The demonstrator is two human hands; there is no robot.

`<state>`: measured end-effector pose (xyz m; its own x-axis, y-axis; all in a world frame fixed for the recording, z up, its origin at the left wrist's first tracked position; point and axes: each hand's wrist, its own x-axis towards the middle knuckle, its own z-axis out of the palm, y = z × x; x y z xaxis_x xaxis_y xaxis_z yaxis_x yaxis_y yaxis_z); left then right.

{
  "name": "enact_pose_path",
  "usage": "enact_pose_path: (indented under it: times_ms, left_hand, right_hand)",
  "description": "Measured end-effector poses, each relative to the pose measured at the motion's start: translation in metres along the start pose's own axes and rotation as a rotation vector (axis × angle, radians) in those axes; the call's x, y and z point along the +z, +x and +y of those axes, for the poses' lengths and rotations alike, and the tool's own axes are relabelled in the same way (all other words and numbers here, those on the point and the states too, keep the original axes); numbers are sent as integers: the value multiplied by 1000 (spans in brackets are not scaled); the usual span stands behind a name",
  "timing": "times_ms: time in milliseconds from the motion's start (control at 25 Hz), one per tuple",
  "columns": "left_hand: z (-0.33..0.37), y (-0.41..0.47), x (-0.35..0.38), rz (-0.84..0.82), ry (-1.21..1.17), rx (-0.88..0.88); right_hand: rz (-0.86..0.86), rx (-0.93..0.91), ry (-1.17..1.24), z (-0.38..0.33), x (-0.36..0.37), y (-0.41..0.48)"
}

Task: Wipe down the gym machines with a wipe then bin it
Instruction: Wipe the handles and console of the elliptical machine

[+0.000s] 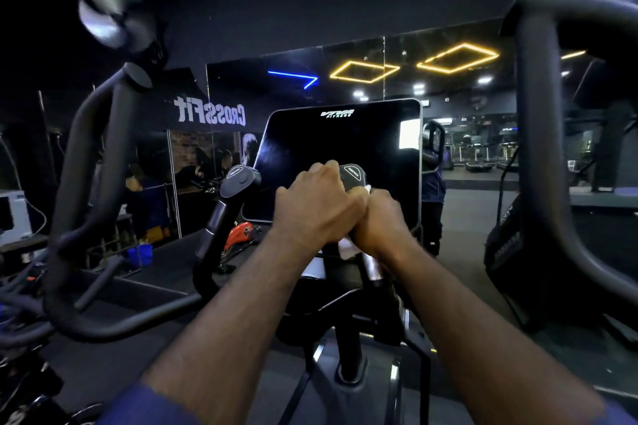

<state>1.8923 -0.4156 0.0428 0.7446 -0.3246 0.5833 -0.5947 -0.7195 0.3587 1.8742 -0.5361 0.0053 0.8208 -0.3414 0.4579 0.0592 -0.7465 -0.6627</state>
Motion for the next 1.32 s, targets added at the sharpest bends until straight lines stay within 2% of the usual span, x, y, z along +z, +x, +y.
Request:
enact_pose_path:
  times_ms: [80,120,200,280,360,480,560,720,800,880,1000,1080,1200,1320]
  left_hand:
    - [-1,-5,3,11,-38,-42]
    - [-1,-8,7,9,-16,-50]
    - [2,-17,19,-31,-12,-54]
    - [9,-24,36,-53,-186,-92]
    - [15,-27,48,17,-399,-135]
    - [20,-31,60,114,-585,-161]
    - [18,-30,68,133,-641,-147]
    - [14,-28,76,151,-736,-112]
    - [14,-30,78,176,-743,-90]
    - [15,-30,80,196,-741,-83]
    - [16,-34,86,217,-735,-119]
    - [18,-35,90,199,-754,-204]
    - [20,-37,95,175,-780,-274]
    - [22,-35,95,180,-785,-272]
  right_hand:
    - [9,-81,54,6,6,-8]
    - [24,-89,3,20,13,-18]
    - [65,-89,-253,55,32,-53]
    - [124,-54,-314,89,50,-87]
    - [162,-1,-158,96,53,-99]
    - [63,193,281,81,45,-79]
    - [127,214,290,83,54,-73]
    - [310,-89,165,130,83,-88]
    - [304,-292,75,159,89,-77]
    - [251,-388,-53,181,93,-58]
    - [188,-294,-80,190,98,-50]
    - [218,-239,-61,185,97,-57]
    - [299,-214,117,155,88,-83]
    - [226,-7,359,105,67,-92]
